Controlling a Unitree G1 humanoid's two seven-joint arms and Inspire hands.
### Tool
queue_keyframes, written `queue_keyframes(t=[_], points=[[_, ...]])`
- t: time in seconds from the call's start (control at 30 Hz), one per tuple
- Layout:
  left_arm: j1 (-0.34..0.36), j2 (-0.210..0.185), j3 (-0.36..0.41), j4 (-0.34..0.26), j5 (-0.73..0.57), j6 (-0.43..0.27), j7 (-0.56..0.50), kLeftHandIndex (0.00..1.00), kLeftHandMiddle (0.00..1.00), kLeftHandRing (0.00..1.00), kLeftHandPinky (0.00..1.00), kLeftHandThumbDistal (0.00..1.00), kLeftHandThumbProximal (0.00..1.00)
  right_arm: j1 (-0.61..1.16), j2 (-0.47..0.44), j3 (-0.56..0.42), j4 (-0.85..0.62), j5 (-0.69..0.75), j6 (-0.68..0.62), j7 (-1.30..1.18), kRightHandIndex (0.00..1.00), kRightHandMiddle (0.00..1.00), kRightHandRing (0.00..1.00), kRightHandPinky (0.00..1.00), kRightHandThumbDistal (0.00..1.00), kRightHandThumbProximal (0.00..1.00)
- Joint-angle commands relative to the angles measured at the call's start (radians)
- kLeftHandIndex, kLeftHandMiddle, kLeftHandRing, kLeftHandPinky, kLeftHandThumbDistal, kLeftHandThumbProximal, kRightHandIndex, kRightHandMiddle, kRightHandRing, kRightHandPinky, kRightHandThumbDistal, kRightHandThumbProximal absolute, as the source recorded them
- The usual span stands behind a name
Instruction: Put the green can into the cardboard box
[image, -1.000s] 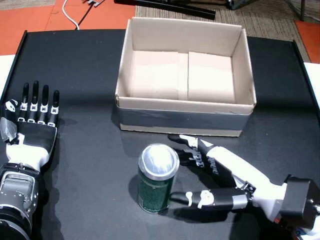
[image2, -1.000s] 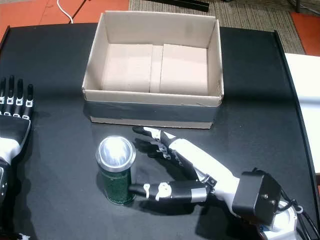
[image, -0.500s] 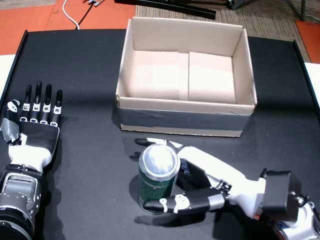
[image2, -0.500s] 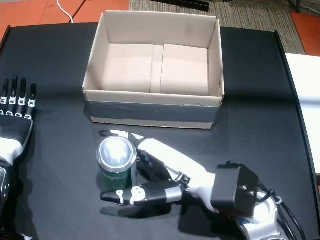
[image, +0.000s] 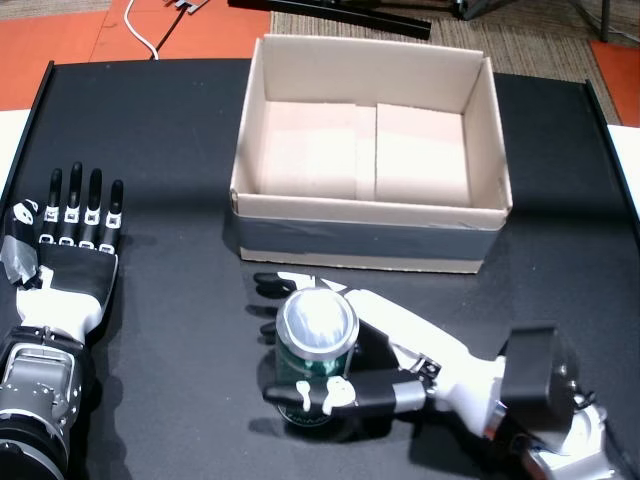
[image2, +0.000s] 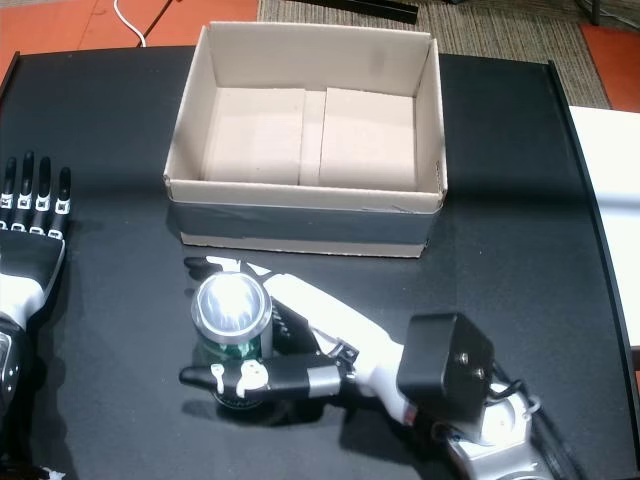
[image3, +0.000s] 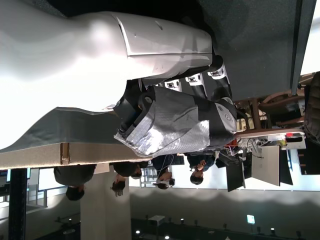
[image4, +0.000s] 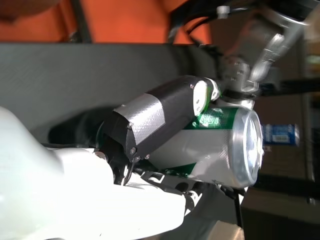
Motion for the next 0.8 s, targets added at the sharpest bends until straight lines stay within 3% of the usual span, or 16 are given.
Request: queue_keyframes(t=[0.0, 0.17, 0.37, 0.47, 0.53, 0.57, 0.6, 0.67, 0.77], points=[[0.035, -0.009, 0.004, 0.008, -0.001, -0.008, 0.025, 0.53, 0.56, 0.67, 0.79, 0.00, 0.52, 0.019, 0.019, -0.042, 0.007, 0.051, 0.065, 0.056, 0.75, 0.83, 0.88, 0.98, 1.00, 0.40], [0.039, -0.009, 0.005, 0.007, 0.000, -0.009, 0.012, 0.53, 0.57, 0.67, 0.78, 0.06, 0.50, 0.031, 0.029, -0.059, 0.000, 0.063, 0.120, 0.106, 0.74, 0.84, 0.88, 1.00, 1.00, 0.47], [0.039, -0.010, 0.005, 0.007, -0.001, -0.010, 0.011, 0.53, 0.56, 0.61, 0.72, 0.15, 0.52, 0.031, 0.037, -0.069, -0.001, 0.070, 0.167, 0.114, 0.71, 0.83, 0.87, 0.97, 1.00, 0.39], [0.037, -0.009, 0.005, 0.007, -0.001, -0.011, 0.016, 0.53, 0.54, 0.59, 0.72, 0.20, 0.54, 0.033, 0.041, -0.056, -0.004, 0.051, 0.177, 0.061, 0.66, 0.77, 0.81, 0.91, 0.98, 0.19], [0.037, -0.009, 0.006, 0.007, -0.002, -0.010, 0.013, 0.53, 0.55, 0.59, 0.71, 0.25, 0.54, 0.035, 0.043, -0.046, -0.005, 0.034, 0.171, 0.014, 0.56, 0.64, 0.69, 0.80, 0.81, 0.10], [0.037, -0.010, 0.008, 0.007, -0.005, -0.010, 0.010, 0.54, 0.54, 0.58, 0.70, 0.27, 0.55, 0.036, 0.042, -0.036, -0.007, 0.017, 0.165, -0.025, 0.46, 0.52, 0.58, 0.68, 0.55, 0.00], [0.036, -0.010, 0.010, 0.007, -0.007, -0.009, 0.010, 0.54, 0.53, 0.57, 0.69, 0.27, 0.56, 0.037, 0.039, -0.020, -0.009, -0.008, 0.150, -0.069, 0.35, 0.40, 0.46, 0.57, 0.54, 0.00], [0.034, -0.012, 0.012, 0.007, -0.010, -0.010, 0.015, 0.55, 0.51, 0.55, 0.67, 0.31, 0.58, 0.038, 0.027, 0.022, -0.015, -0.068, 0.101, -0.158, 0.16, 0.21, 0.28, 0.43, 0.40, 0.00], [0.034, -0.014, 0.014, 0.007, -0.011, -0.010, 0.012, 0.55, 0.50, 0.54, 0.67, 0.37, 0.59, 0.041, 0.017, 0.048, -0.012, -0.104, 0.035, -0.219, 0.01, 0.05, 0.11, 0.27, 0.42, 0.04]])
